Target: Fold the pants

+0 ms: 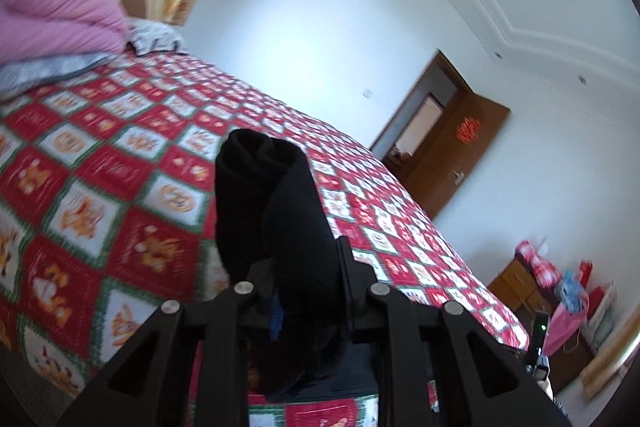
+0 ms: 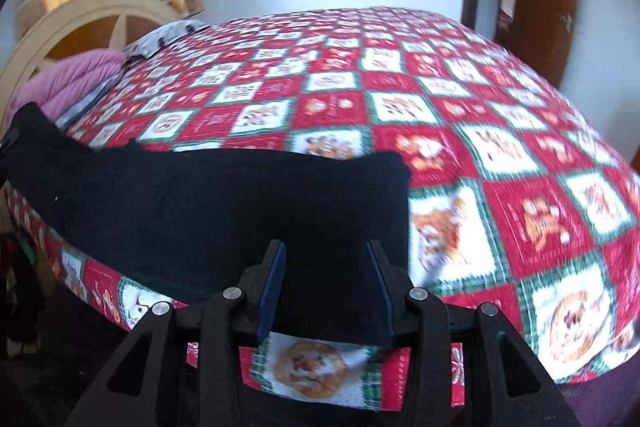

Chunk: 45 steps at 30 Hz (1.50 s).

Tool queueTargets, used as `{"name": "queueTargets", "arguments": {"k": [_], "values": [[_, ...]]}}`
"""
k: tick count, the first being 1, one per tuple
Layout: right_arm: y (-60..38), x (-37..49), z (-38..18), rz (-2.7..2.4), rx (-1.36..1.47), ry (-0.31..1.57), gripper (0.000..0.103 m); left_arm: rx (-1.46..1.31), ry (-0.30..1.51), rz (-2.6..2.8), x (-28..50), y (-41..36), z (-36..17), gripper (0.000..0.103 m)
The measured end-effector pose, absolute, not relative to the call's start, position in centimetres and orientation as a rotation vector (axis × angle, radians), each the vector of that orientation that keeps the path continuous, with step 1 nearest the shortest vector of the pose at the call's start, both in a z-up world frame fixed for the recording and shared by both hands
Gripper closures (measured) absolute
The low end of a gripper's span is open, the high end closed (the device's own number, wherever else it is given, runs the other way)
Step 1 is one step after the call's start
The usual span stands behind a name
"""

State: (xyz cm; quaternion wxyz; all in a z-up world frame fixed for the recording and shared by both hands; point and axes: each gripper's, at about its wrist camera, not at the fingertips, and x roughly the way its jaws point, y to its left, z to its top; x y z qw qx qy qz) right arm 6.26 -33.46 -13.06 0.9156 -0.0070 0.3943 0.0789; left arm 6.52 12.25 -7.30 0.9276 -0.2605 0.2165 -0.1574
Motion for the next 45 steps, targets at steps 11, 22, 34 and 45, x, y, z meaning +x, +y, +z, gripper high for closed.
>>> {"name": "queueTargets", "arguments": {"k": [11,22,34,45], "values": [[-37.1,6.9,-13.2,0.094,0.051,0.800,0.060,-0.349,0.462,-0.498,8.3,3.7,-2.7,0.080],[-39.2,7.2,-13.4,0.048,0.114,0.791,0.060,-0.205,0.576,-0.635,10.4,-5.3,-3.1,0.080],[-40.5,7.4,-13.7,0.019,0.165,0.779,0.060,-0.028,0.680,-0.755,11.5,-14.4,-4.7,0.080],[-42.1,7.9,-14.8,-0.017,0.226,0.794,0.060,0.111,0.755,-0.771,12.1,-20.6,-9.2,0.080]]}}
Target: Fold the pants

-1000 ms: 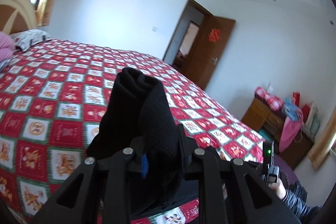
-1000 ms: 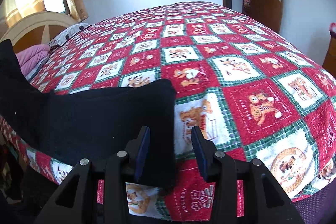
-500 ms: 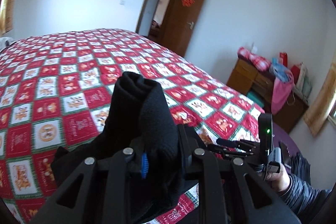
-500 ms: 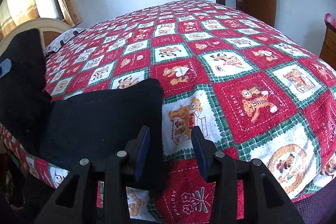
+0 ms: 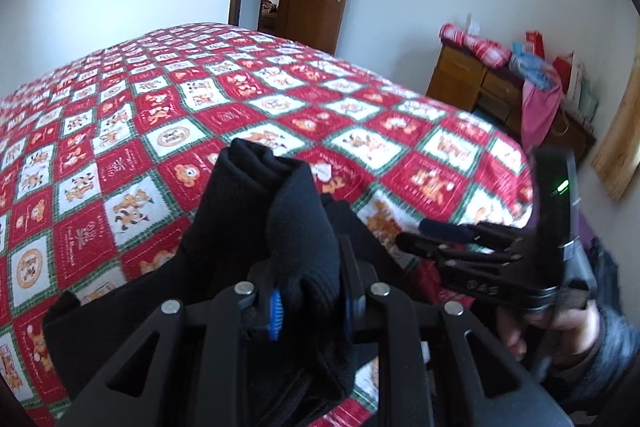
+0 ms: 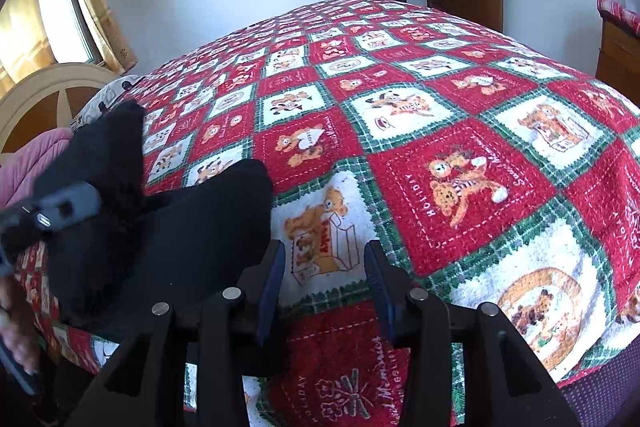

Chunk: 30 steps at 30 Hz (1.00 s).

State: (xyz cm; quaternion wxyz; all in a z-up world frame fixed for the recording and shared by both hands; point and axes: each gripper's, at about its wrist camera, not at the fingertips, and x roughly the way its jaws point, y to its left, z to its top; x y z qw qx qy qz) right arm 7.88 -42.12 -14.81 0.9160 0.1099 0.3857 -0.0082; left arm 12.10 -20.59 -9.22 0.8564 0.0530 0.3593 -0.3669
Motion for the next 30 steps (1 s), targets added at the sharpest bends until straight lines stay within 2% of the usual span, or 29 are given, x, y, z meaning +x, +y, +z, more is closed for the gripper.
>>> {"name": "queueTargets", "arguments": {"k": [6,12,14,15,17,20,21,23,30], "values": [[-42.3,7.8,-15.0,-0.022,0.244,0.780,0.060,0.182,0.752,-0.774,11.5,-23.1,-11.7,0.076],[-43.0,7.5,-14.8,-0.050,0.262,0.752,0.060,0.187,0.628,-0.821,9.1,-22.5,-9.1,0.053],[-43.4,7.3,-14.6,-0.066,0.276,0.736,0.060,0.173,0.576,-0.810,8.4,-21.2,-8.0,0.038],[-43.6,7.2,-14.5,-0.067,0.287,0.729,0.060,0.163,0.548,-0.787,8.0,-20.0,-7.5,0.035],[-43.9,6.8,-13.9,-0.054,0.320,0.701,0.059,0.130,0.540,-0.732,8.1,-17.5,-7.2,0.034],[-43.3,6.0,-12.7,0.013,0.357,0.653,0.041,0.076,0.552,-0.651,8.7,-13.8,-7.8,0.033],[-43.0,5.8,-12.5,0.031,0.360,0.641,0.039,0.054,0.558,-0.607,8.9,-12.1,-8.3,0.031],[-41.3,5.4,-11.6,0.088,0.333,0.619,0.039,0.026,0.566,-0.525,9.1,-9.6,-9.7,0.025],[-35.3,6.0,-12.7,0.160,0.132,0.678,0.039,-0.016,0.660,-0.426,9.9,-7.0,-13.9,0.025]]}}
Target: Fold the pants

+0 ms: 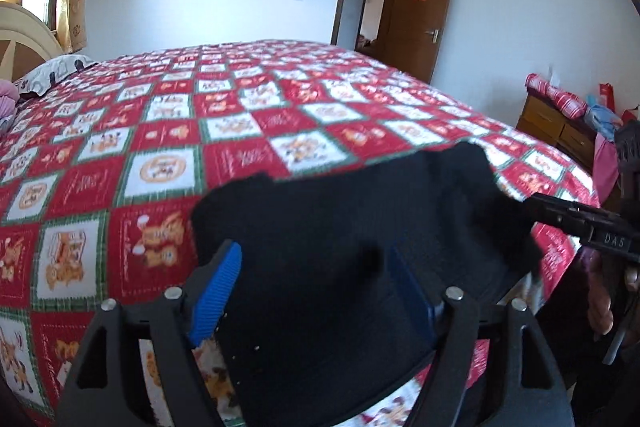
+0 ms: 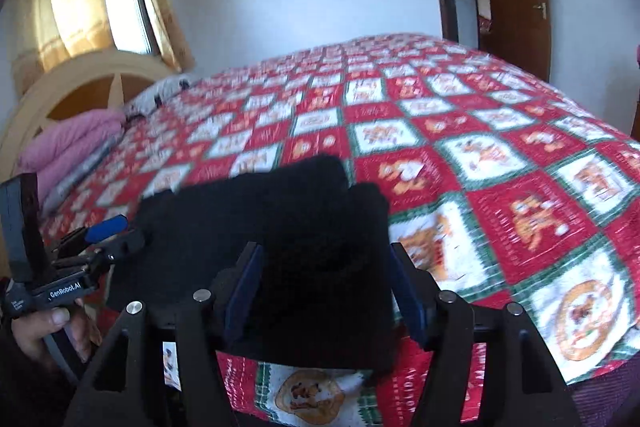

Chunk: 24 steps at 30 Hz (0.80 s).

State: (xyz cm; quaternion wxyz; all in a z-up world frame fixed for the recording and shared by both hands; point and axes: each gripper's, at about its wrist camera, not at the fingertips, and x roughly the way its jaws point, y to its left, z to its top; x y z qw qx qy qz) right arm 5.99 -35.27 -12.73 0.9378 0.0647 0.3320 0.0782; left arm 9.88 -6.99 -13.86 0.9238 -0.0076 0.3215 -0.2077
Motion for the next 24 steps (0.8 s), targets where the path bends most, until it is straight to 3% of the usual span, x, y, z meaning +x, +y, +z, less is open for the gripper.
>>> {"name": "queueTargets", "arguments": {"k": [4,6,8,11,15,24], "values": [[-35.8,6.6,-13.7,0.184,0.162,0.712,0.045,0.006,0.658,-0.419,9.8,-7.2,-14.2,0.020],[-35.3,6.8,-14.0,0.203,0.136,0.733,0.080,0.005,0.657,-0.418,9.8,-7.4,-14.3,0.015],[-35.1,6.7,-14.3,0.212,0.126,0.751,0.086,0.006,0.651,-0.414,9.8,-7.1,-14.2,0.011],[-35.2,6.1,-13.9,0.222,0.120,0.747,0.088,0.012,0.646,-0.391,9.7,-6.7,-14.3,0.005],[-36.3,5.2,-12.8,0.214,0.170,0.723,0.089,0.026,0.679,-0.367,10.3,-6.5,-15.1,0.003],[-39.3,6.9,-15.8,0.147,0.305,0.864,0.087,-0.043,0.773,-0.375,11.4,-5.6,-17.1,0.000]]}}
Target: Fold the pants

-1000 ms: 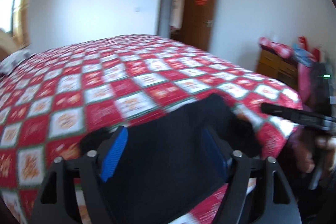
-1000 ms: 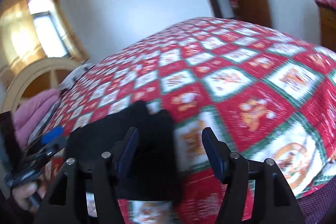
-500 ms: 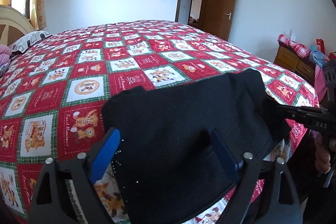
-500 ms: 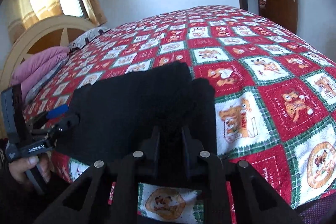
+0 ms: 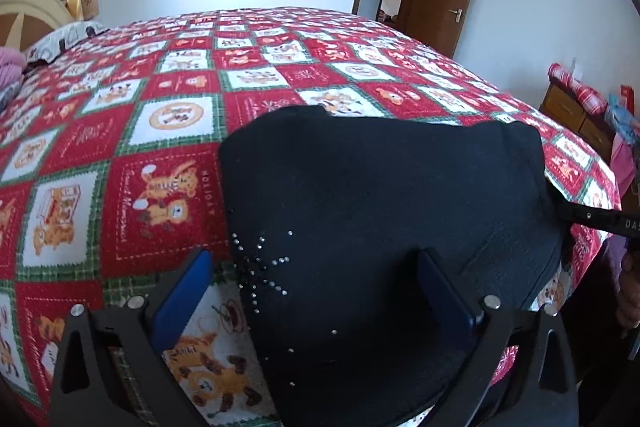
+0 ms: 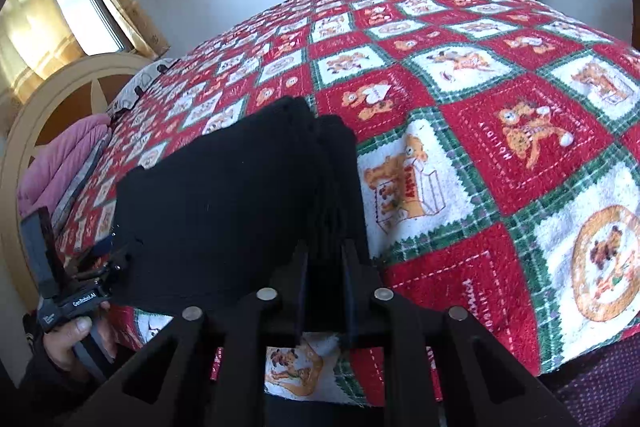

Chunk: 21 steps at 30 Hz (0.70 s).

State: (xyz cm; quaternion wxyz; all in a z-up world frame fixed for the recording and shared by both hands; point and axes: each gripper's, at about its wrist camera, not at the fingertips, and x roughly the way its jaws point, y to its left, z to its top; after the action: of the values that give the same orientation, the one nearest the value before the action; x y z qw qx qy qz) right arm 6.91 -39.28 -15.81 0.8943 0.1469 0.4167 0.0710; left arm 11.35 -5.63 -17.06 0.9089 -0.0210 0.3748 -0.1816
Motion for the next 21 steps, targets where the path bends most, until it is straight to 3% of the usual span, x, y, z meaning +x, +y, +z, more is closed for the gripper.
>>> {"name": "queueTargets", "arguments": {"k": [1,3,7,11,15,21], "values": [[-39.2,6.9,-15.6,0.149,0.294,0.860,0.086,-0.047,0.774,-0.374,11.4,-5.6,-17.1,0.000],[-39.0,6.6,-15.1,0.121,0.259,0.844,0.067,-0.047,0.772,-0.371,11.3,-5.6,-17.0,0.000],[-38.6,6.0,-12.4,0.025,0.177,0.742,0.065,-0.051,0.773,-0.367,11.4,-5.6,-16.9,0.000],[-37.4,6.8,-9.9,0.069,0.190,0.663,0.051,-0.047,0.774,-0.364,11.4,-5.7,-16.9,0.000],[-35.1,9.0,-9.8,0.204,0.229,0.647,0.051,-0.041,0.773,-0.365,11.3,-5.7,-16.9,0.000],[-35.1,14.1,-14.1,0.231,0.335,0.797,0.051,-0.053,0.777,-0.379,11.4,-5.6,-16.9,0.000]]}}
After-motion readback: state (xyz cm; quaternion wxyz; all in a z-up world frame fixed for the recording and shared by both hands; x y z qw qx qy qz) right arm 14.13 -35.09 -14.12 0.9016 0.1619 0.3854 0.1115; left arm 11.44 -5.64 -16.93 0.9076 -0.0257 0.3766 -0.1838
